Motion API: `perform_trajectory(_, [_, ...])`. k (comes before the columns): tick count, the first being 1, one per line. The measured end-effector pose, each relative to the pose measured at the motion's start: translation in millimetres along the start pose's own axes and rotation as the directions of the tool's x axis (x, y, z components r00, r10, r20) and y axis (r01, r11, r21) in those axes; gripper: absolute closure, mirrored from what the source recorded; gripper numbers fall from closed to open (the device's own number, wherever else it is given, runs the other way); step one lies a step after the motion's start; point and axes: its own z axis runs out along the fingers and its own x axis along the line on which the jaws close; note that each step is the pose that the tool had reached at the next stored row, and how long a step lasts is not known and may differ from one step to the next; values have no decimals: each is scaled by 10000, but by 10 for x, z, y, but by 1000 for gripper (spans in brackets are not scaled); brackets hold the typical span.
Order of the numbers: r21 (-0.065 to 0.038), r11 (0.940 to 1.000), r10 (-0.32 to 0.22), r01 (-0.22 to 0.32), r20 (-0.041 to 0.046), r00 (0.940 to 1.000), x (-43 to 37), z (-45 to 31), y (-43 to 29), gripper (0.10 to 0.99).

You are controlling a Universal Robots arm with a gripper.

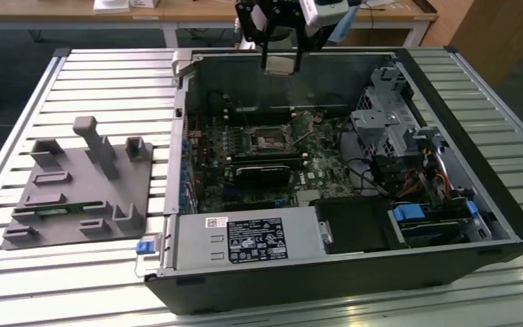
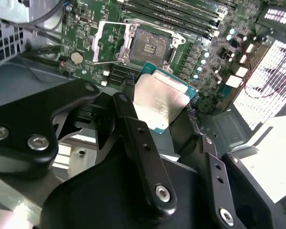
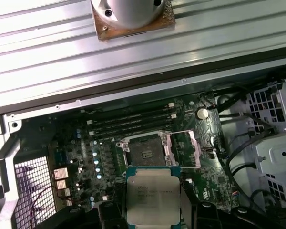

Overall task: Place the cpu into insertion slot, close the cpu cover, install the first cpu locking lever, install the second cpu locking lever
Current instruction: 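Place the cpu into insertion slot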

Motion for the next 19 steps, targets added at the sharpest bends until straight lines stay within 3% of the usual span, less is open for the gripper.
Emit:
perform_trajectory(8, [-7, 9944, 1057, -1056, 93, 9944, 0, 7, -1, 545])
perform_trajectory(19, [-47, 9719, 2353, -2352, 199, 9717, 12, 15, -4, 545])
